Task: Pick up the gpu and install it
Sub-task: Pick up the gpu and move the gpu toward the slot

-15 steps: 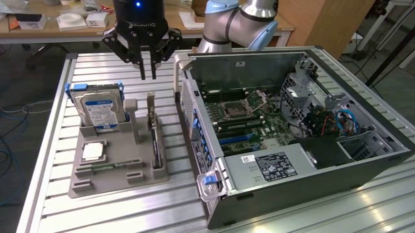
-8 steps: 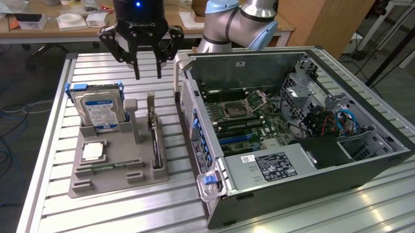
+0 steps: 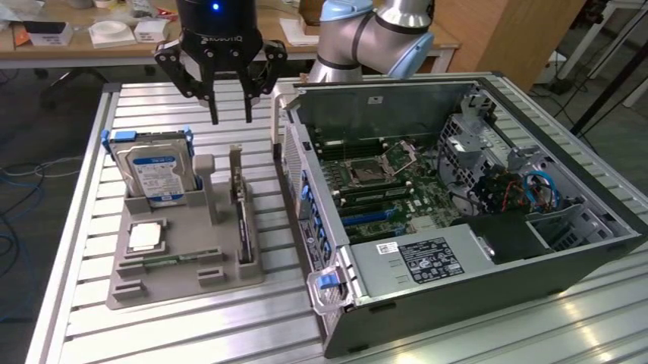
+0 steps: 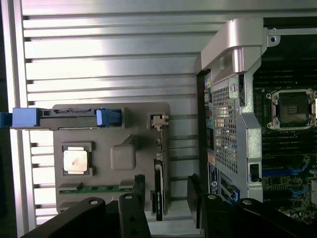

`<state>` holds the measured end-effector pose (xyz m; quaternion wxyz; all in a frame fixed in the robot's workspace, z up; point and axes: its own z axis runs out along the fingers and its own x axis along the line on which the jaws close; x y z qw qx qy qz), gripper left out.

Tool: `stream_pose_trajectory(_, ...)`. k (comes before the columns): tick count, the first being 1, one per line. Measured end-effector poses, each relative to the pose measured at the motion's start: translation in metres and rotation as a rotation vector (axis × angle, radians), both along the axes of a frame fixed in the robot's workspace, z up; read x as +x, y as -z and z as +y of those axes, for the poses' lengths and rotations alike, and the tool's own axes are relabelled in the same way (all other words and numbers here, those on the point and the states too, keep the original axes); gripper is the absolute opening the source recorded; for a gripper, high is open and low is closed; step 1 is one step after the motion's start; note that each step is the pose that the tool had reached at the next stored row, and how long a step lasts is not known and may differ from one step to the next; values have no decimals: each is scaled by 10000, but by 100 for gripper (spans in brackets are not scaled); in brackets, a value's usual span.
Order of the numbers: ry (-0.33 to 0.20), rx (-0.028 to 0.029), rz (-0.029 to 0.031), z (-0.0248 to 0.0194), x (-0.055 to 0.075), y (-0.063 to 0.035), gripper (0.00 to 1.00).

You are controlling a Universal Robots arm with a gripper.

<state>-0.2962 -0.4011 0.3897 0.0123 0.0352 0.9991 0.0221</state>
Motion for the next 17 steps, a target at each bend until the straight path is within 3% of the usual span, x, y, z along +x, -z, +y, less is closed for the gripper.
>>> stream_pose_trajectory(17, 0, 0, -1, -69, 0, 50, 47)
